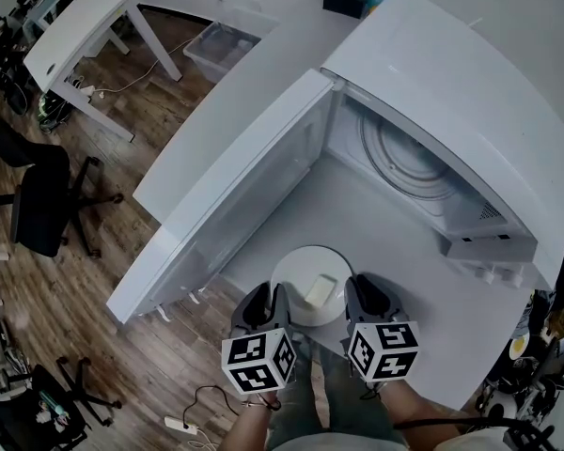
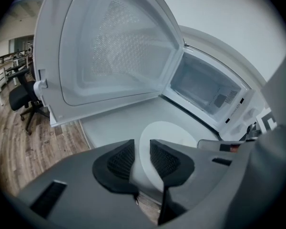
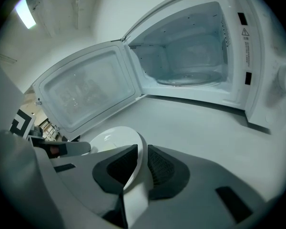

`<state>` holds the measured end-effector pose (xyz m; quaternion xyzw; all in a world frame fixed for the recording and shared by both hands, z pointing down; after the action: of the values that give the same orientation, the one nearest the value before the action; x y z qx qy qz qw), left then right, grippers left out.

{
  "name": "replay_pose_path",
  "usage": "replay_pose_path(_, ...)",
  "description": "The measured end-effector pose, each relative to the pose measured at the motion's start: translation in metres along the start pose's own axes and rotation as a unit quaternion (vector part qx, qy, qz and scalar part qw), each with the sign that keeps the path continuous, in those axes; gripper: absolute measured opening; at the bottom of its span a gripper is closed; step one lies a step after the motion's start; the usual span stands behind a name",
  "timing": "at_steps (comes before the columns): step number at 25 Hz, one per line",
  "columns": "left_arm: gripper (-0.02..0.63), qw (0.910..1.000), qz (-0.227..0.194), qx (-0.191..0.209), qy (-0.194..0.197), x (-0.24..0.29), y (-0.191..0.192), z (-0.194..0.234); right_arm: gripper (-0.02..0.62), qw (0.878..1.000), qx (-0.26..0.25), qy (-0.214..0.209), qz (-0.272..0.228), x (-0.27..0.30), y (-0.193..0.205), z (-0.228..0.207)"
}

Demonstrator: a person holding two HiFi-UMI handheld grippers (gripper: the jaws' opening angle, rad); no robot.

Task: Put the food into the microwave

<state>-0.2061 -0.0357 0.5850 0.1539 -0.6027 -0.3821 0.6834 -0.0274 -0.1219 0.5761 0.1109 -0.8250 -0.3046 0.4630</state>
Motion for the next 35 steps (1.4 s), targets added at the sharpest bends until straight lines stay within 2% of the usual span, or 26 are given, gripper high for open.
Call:
replay_pose_path(25,0.101,0.9998,-0.001,-0.015,0.011,-0.001,0.003,-0.006,0.058,1.000,0.014,-0.005,0.011,0.005,0.003,0.005)
replay_pose_path(35,0.101,0.9996,-0.012,0.001,0.025,-0.008,-0.016,-0.016,0.058,1.000,0.022,0.001,-0.009,-0.009,-0.011,0.005)
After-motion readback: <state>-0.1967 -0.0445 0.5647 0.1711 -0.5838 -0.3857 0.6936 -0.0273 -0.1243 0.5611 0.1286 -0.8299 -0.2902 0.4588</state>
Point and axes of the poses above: the fingertips, and each gripper's own axes: x forward along the fingers, z to its left, y out of its underside, the point moved 8 cm from there along -x, backward along the fingers, and after that the axes turned 9 degrees about x, right-handed, at the moved point
